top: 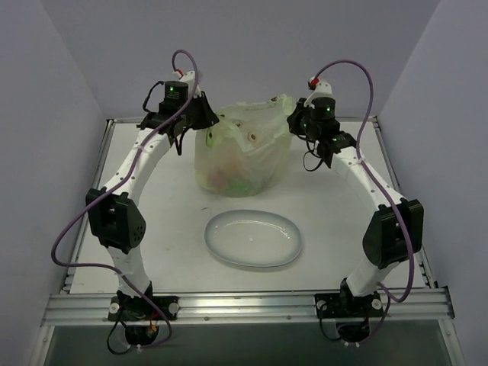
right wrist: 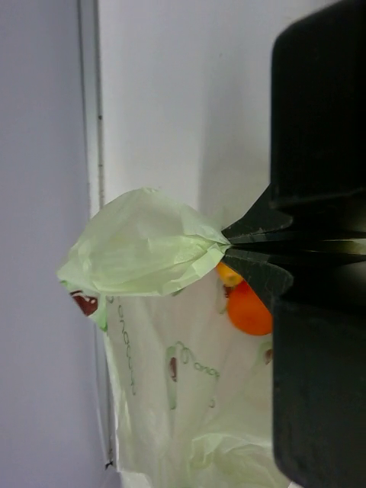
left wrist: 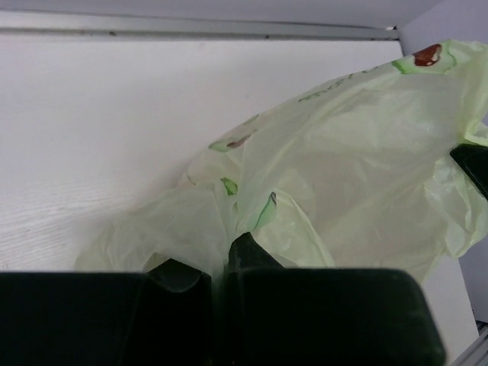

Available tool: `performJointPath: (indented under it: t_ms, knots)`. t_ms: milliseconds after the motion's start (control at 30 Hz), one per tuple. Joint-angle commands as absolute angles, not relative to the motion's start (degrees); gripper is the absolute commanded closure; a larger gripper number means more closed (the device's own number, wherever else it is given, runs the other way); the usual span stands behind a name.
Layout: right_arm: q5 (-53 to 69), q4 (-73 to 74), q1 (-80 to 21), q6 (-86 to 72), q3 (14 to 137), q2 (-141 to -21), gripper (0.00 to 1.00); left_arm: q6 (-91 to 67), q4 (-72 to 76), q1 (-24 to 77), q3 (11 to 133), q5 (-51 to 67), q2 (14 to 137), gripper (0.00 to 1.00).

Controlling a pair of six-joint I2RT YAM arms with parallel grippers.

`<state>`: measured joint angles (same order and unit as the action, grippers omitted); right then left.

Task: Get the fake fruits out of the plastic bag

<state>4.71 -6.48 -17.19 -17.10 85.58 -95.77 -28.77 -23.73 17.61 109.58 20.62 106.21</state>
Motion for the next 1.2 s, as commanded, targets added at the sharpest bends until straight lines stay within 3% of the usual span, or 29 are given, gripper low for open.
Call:
performJointPath:
  t_ms: [0,267,400,600,700,967,1067,1167]
  knots:
    - [4.7,-13.1,-17.1,-19.1,79.5,-90.6,1.00,-29.9,-17.7,17.1,106.7,20.0,104.2,0.98]
    - [1.9,-13.5,-17.7,-20.7,73.9,-87.5,1.00,-28.7,-15.8,17.2,100.0,17.0,103.7,0.98]
    - [0.2,-22.9,-18.9,-27.3,55.7,-85.7,1.00,-31.3,-9.2,17.4,85.7,15.2,100.6,0.98]
    - [-3.4,-26.3,-18.8,-30.4,46.4,-87.4,1.00,-32.2,-4.7,18.0,75.0,12.9,98.6,0.98]
    - [-4.6,-25.6,-18.5,-30.2,46.7,-88.6,1.00,-32.5,-2.6,18.4,75.8,13.4,100.8,0.98]
    - [-12.4,-23.6,-17.7,-29.4,44.0,-82.6,1.00,-28.4,-10.8,20.8,104.6,14.8,113.6,0.98]
    - [-13.4,-23.9,-17.5,-29.0,43.0,-81.6,1.00,-28.7,-10.6,20.9,102.5,14.4,113.1,0.98]
    - [-12.6,-23.8,-17.5,-29.4,43.2,-85.9,1.00,-30.8,-7.5,19.7,91.6,11.3,109.8,0.98]
